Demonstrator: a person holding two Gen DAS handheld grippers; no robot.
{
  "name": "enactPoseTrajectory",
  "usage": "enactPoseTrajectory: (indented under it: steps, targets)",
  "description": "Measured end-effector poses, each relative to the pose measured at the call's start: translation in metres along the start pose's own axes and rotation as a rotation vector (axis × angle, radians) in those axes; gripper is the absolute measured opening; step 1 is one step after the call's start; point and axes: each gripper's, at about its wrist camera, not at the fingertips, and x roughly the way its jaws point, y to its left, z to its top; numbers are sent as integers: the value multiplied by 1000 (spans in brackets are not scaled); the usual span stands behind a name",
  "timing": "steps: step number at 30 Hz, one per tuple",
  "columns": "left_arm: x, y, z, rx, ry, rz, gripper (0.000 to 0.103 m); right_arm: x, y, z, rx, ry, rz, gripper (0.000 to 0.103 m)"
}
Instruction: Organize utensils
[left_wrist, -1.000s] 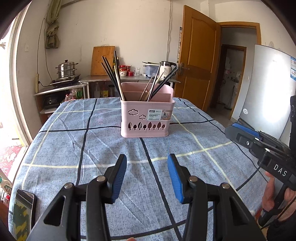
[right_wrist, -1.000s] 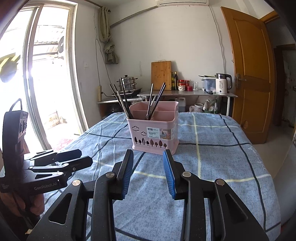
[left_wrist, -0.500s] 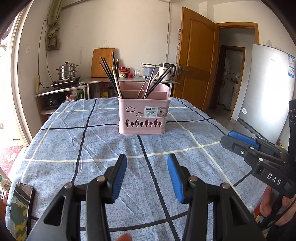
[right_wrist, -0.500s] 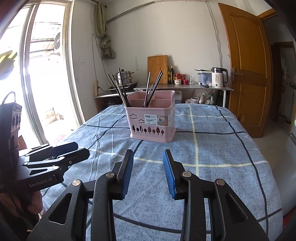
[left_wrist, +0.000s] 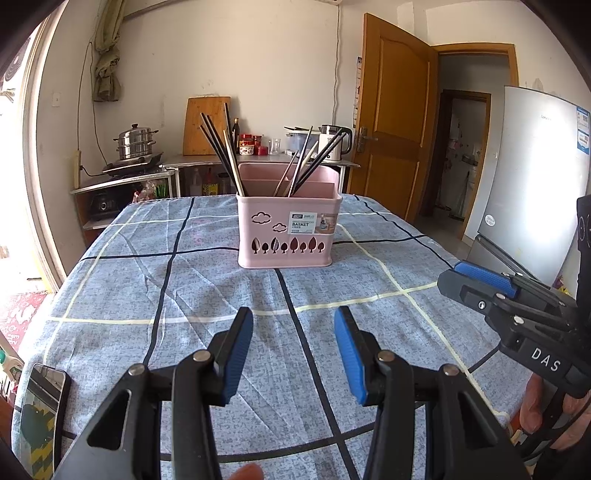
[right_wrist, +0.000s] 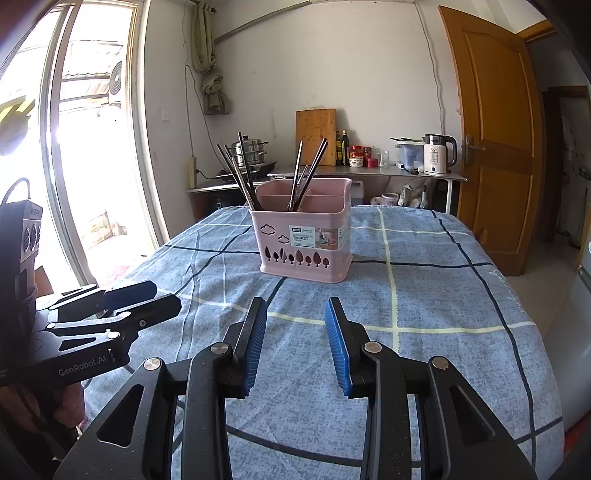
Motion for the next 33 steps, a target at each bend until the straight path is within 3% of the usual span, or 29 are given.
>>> enactPoseTrajectory:
  steps: [33]
  targets:
    - [-4, -2, 3, 16, -19, 16, 48, 2, 4, 1, -12, 5, 3, 34]
